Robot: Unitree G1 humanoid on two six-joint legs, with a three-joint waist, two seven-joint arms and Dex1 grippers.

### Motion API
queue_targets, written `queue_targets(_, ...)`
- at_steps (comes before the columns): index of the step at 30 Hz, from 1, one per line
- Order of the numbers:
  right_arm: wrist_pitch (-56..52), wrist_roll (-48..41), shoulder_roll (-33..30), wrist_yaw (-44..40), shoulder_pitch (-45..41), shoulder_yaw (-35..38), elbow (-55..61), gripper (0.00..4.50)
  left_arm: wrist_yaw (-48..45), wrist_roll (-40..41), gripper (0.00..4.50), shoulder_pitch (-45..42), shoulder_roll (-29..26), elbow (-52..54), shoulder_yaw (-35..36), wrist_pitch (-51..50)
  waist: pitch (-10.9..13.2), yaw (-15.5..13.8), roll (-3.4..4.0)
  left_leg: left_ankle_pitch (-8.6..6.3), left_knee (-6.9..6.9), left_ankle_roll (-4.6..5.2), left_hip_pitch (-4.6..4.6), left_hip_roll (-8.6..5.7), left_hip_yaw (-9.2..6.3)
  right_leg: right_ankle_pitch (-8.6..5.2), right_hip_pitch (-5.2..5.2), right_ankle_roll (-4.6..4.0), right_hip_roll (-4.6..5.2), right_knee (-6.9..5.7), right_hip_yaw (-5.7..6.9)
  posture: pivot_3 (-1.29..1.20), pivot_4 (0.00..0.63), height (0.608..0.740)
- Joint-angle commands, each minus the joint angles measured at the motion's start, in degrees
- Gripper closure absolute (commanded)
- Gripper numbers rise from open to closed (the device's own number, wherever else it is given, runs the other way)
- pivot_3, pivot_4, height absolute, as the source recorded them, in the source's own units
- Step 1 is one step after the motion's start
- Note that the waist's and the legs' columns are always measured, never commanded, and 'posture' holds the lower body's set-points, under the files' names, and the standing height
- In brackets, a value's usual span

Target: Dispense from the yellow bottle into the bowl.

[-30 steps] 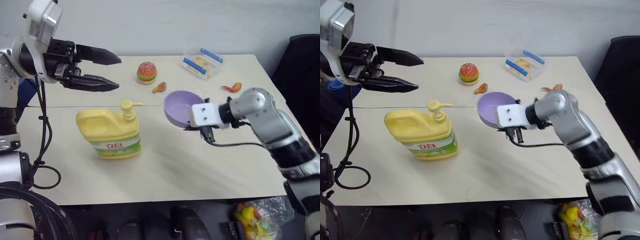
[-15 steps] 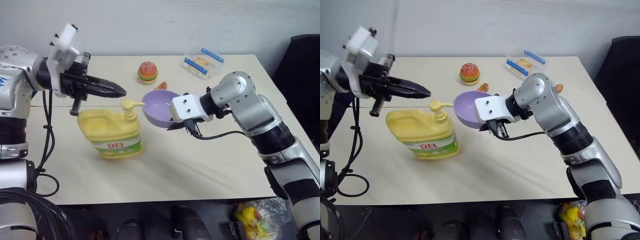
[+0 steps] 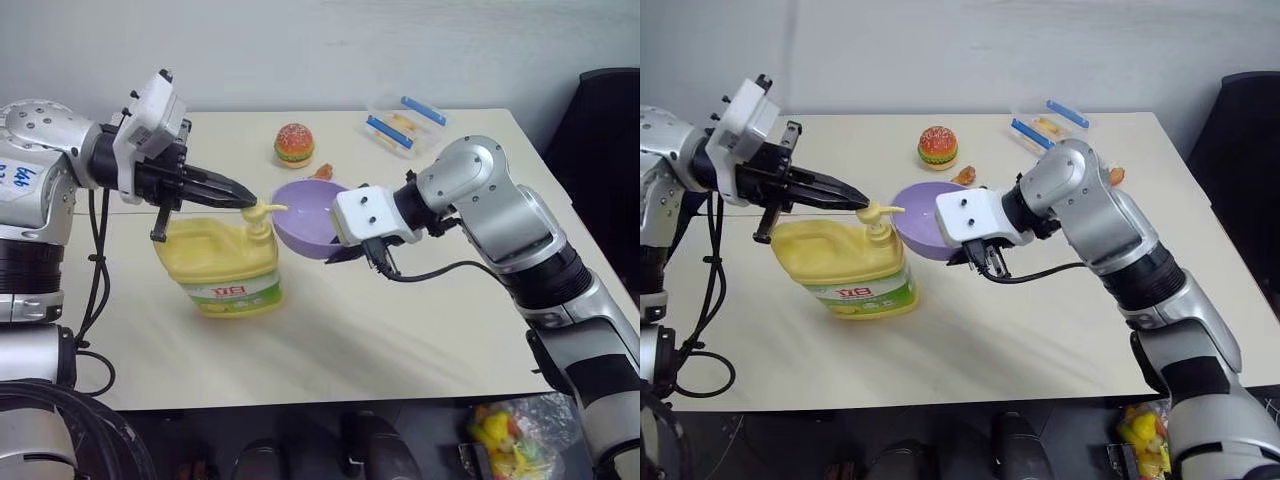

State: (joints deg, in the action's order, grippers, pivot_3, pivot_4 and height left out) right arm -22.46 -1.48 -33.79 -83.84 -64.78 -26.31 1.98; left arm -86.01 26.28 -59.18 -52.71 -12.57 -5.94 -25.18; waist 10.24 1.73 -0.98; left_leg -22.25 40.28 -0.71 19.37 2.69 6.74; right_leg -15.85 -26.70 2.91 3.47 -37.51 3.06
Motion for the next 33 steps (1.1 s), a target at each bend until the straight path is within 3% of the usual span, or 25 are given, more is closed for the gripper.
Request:
queue_targets(1, 0.27, -0.53, 0.07, 0.45, -2.02, 1.75, 0.87, 4.50, -3.91, -1.57, 4.49, 0.41, -0.39, -0.62, -0.33, 2.22, 0.00, 0.02, 0.00, 0.00, 0.00, 0.00, 0.00, 0.00, 0.00, 0.00, 0.00, 0.00, 0.00, 0.00, 0.00, 0.00, 0.150, 0.740)
queue_targets(19, 2.21, 0.51, -0.79, -0.03, -1.15, 0.82, 2.89, 4.50, -3.97, -6.82, 4.49, 2.06, 0.81, -2.29, -5.93, 7.12, -0.01, -0.03, 0.00, 0.00, 0.03, 0.01, -0.16, 0.01, 0.01, 0.00, 0.07, 0.00, 0.02, -0.12, 0.01, 0.00, 0.150, 0.740)
queue_targets(33, 4.85, 2.70, -1.14, 0.45, 0.07, 0.65, 3.99, 4.50, -3.52, -9.24, 4.49, 7.28, 0.22, -2.14, -8.80, 5.23, -0.29, 0.00, 0.30, -0.01, 0.02, 0.02, -0.37, 0.00, 0.02, 0.00, 0.23, 0.00, 0.00, -0.12, -0.01, 0.00, 0.150, 0.740)
